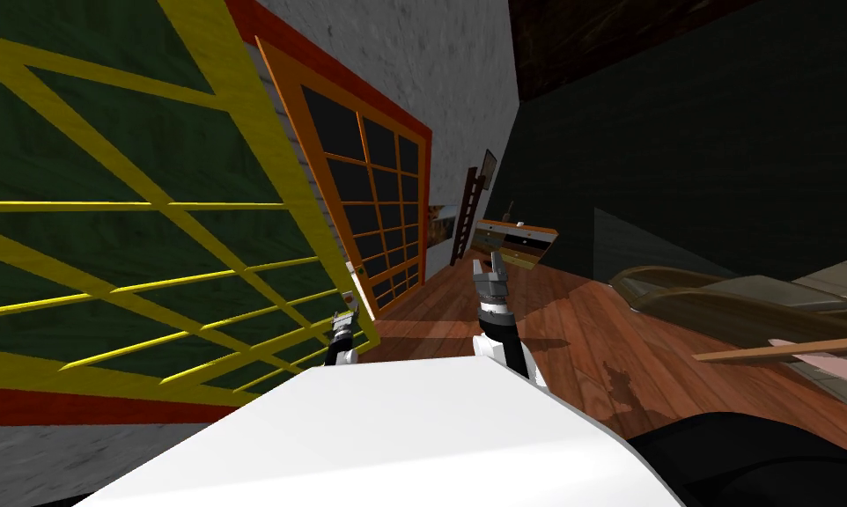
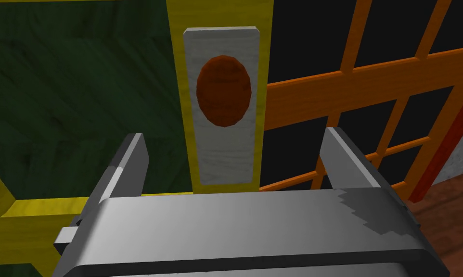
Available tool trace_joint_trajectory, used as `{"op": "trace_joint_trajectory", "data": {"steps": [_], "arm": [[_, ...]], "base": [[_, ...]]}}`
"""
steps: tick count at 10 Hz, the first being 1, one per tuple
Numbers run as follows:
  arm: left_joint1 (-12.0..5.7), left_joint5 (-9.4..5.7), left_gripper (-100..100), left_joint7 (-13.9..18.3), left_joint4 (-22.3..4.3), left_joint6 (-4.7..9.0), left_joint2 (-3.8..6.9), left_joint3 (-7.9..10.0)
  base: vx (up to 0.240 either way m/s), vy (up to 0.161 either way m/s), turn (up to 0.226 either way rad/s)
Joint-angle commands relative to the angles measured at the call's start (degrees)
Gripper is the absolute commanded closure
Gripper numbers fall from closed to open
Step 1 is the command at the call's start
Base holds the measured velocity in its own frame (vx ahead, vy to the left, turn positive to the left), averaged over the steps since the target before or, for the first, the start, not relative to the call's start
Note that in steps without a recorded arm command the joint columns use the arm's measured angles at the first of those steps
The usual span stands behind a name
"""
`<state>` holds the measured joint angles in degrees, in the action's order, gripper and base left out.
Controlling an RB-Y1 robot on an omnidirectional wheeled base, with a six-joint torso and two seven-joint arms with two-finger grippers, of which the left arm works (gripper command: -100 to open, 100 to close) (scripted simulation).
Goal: Pull the door open
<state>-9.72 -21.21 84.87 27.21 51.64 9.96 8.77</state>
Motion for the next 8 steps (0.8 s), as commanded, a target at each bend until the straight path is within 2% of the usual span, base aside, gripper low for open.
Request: {"op": "trace_joint_trajectory", "data": {"steps": [1,2,3,5,6,7,8], "arm": [[1.19,-0.04,-100,-0.2,2.1,-1.05,0.0,0.06],[2.29,-0.26,-100,2.1,1.7,-0.64,2.12,0.23],[2.54,-0.31,-100,2.6,1.6,-0.55,2.6,0.27],[2.54,-0.31,-100,2.6,1.6,-0.55,2.6,0.27],[3.3,-0.46,-100,4.1,1.3,-0.26,4.06,0.4],[3.3,-0.46,-100,4.1,1.3,-0.26,4.06,0.4],[3.72,-0.48,-100,3.6,2.7,-1.05,3.77,0.46]], "base": [[0.079,0.01,0.006],[0.136,0.031,-0.125],[0.191,0.019,-0.115],[0.073,0.0,0.006],[0.123,0.0,-0.102],[0.15,0.016,-0.043],[0.053,0.009,-0.001]]}}
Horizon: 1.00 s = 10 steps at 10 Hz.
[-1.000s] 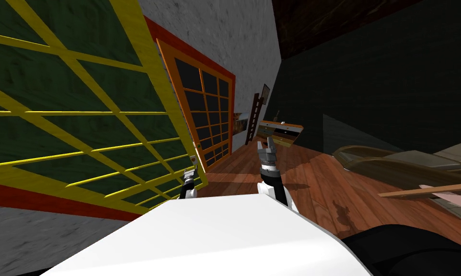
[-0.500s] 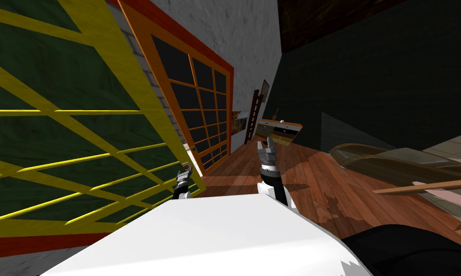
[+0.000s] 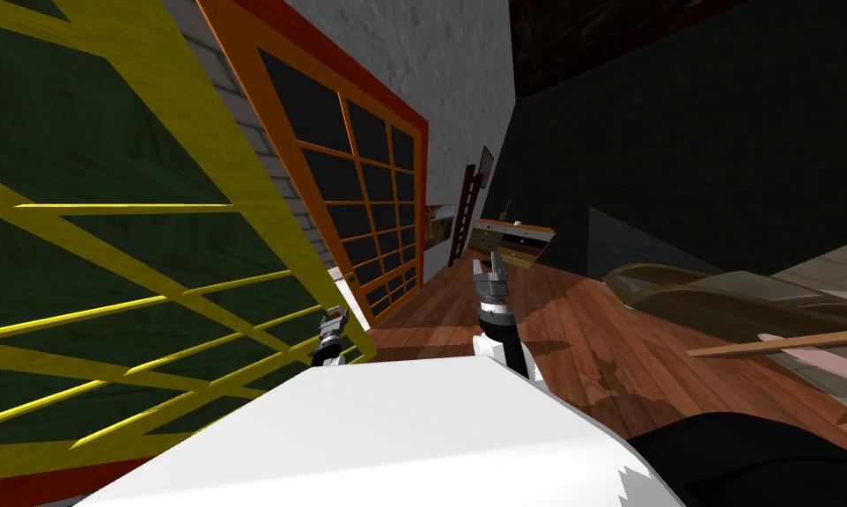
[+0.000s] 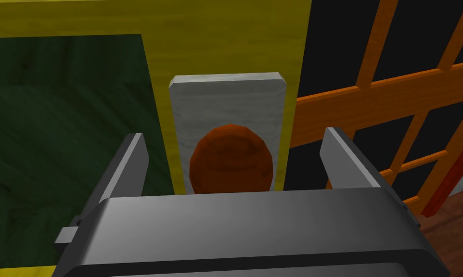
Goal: Pull the door open
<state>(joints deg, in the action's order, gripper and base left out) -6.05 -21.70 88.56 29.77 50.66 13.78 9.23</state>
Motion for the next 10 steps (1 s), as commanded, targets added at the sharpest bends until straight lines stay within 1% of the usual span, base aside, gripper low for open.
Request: {"op": "trace_joint_trajectory", "data": {"steps": [1,6,7,9,10], "arm": [[0.04,0.0,100,-0.1,0.1,-0.07,-0.05,0.0],[0.04,0.0,100,-0.1,0.1,-0.07,-0.05,0.0],[0.19,0.55,100,0.6,0.2,-0.11,0.18,-0.8],[0.39,1.32,100,1.7,0.5,-0.07,0.45,-1.95],[0.5,1.78,100,2.3,0.7,-0.05,0.62,-2.63]], "base": [[-0.01,-0.001,0.016],[-0.008,0.0,-0.004],[-0.124,0.024,-0.06],[-0.24,0.032,-0.093],[-0.203,-0.025,-0.064]]}}
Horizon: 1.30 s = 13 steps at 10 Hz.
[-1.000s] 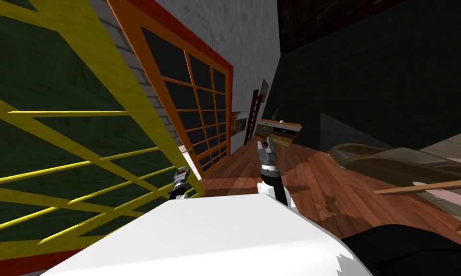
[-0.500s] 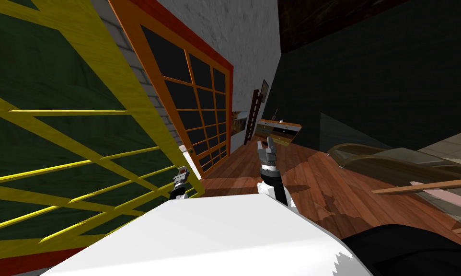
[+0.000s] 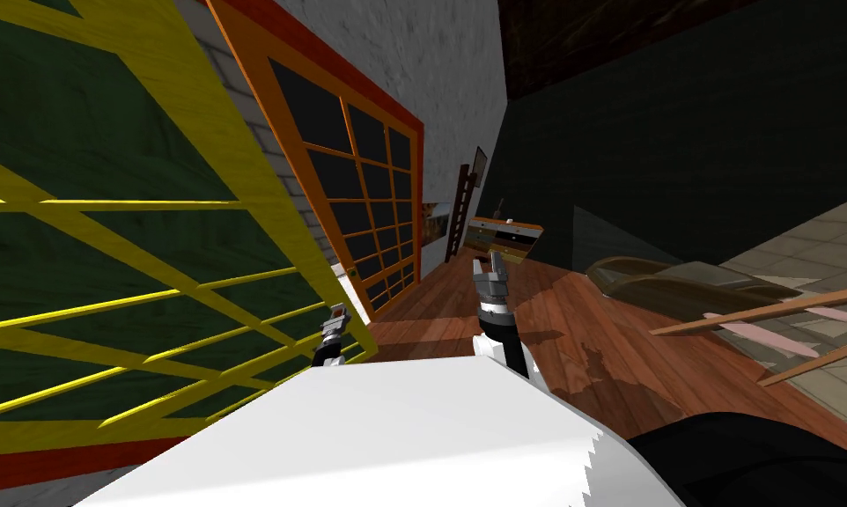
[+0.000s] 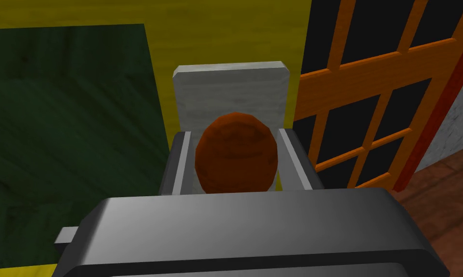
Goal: Pull the door open
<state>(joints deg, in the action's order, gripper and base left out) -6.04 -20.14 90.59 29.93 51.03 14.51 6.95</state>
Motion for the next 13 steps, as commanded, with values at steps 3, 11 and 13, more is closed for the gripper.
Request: {"op": "trace_joint_trajectory", "data": {"steps": [3,11,13], "arm": [[0.93,1.94,100,2.6,1.1,-0.33,0.5,-2.92],[1.57,4.95,100,7.2,0.6,1.34,2.35,-7.17],[1.94,5.98,100,8.8,0.9,1.79,3.11,-8.59]], "base": [[-0.264,0.002,-0.077],[-0.199,0.019,-0.064],[-0.251,0.008,-0.058]]}}
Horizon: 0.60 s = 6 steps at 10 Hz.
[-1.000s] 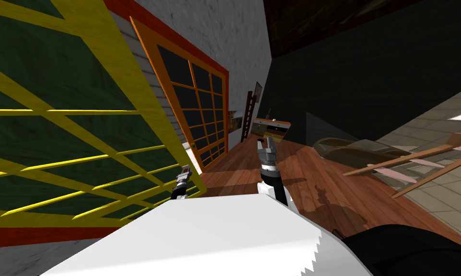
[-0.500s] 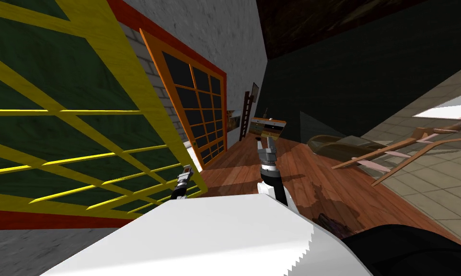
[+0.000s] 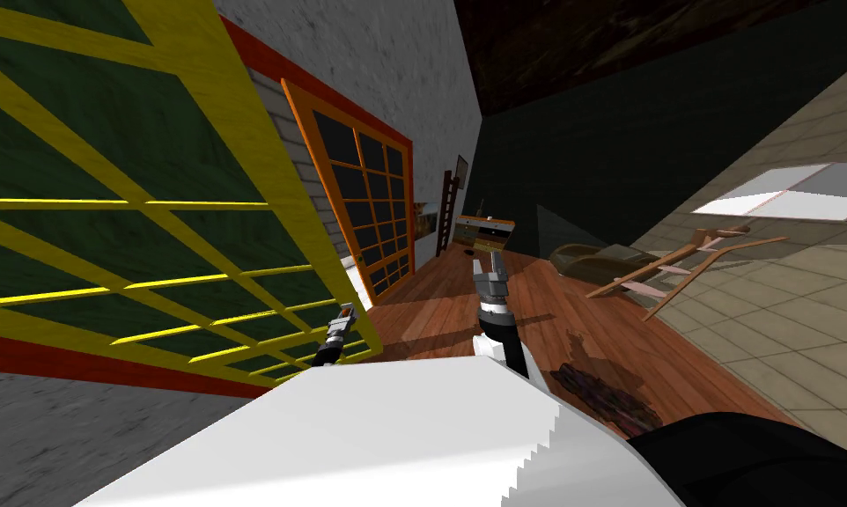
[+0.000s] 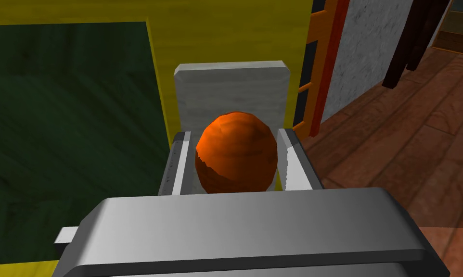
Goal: Pull the door open
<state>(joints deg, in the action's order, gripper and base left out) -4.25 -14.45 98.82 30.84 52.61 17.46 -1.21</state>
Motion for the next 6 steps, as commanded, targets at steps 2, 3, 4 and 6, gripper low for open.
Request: {"op": "trace_joint_trajectory", "data": {"steps": [2,3,4,6], "arm": [[0.21,0.46,100,0.7,0.1,0.14,0.28,-0.66],[0.84,1.4,100,2.0,0.3,0.77,0.78,-1.93],[0.96,1.62,100,2.3,0.4,0.96,0.95,-2.23],[1.64,2.89,100,4.1,0.8,2.03,1.94,-3.9]], "base": [[-0.178,0.026,-0.045],[-0.158,0.011,-0.045],[-0.205,0.033,-0.053],[-0.209,0.059,-0.06]]}}
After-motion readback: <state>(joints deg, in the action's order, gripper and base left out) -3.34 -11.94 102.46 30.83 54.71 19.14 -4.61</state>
